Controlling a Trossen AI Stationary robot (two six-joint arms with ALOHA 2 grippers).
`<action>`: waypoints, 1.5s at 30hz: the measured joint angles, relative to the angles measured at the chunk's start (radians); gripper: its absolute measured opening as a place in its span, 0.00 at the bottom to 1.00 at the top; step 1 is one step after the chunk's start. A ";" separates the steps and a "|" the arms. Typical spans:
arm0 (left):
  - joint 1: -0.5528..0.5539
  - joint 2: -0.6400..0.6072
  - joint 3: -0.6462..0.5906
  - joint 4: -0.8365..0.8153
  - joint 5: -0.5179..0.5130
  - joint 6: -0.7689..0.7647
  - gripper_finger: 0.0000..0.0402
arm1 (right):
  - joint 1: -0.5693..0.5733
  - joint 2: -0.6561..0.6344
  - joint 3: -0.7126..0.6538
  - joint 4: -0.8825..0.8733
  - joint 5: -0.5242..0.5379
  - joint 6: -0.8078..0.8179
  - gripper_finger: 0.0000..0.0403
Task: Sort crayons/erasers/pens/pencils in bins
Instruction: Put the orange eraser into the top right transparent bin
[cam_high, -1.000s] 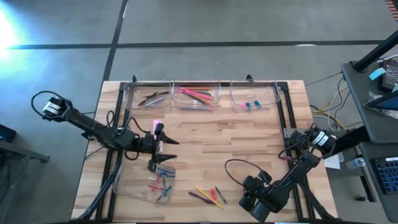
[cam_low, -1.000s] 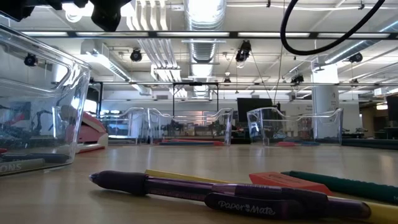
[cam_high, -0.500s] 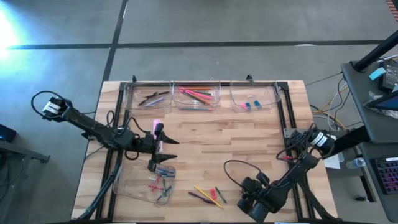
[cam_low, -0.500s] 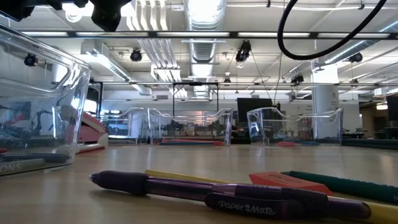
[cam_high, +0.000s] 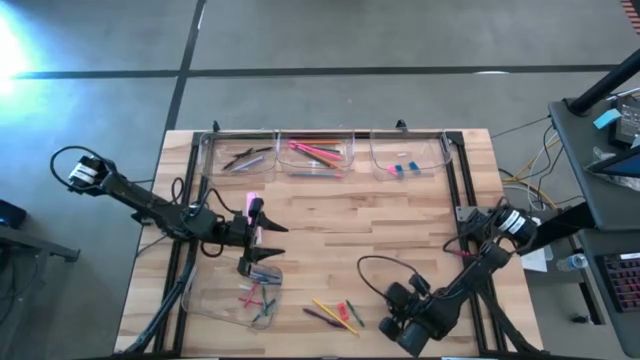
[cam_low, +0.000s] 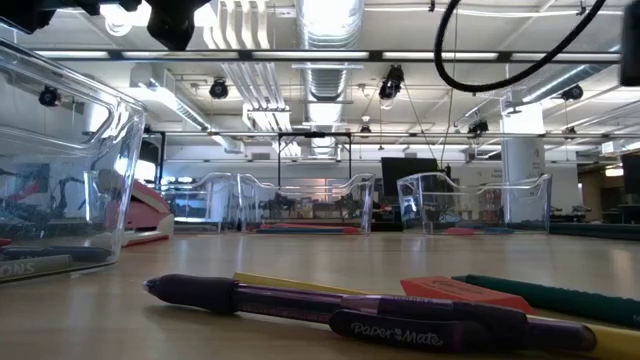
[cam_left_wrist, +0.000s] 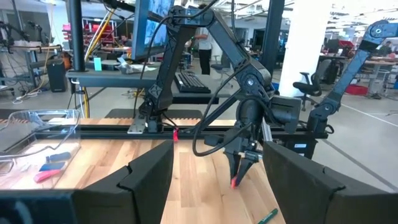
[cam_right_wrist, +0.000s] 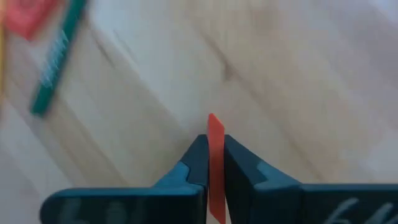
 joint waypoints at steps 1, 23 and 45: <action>0.000 0.000 0.000 0.001 0.000 0.000 0.58 | -0.007 -0.002 0.001 0.001 0.019 -0.009 0.04; 0.000 -0.003 0.006 0.002 -0.001 0.100 0.58 | -0.608 -0.526 -0.213 0.369 0.312 -0.978 0.04; 0.039 0.007 0.004 0.030 -0.186 0.204 0.58 | -1.197 -0.967 -0.688 0.585 0.265 -1.225 0.25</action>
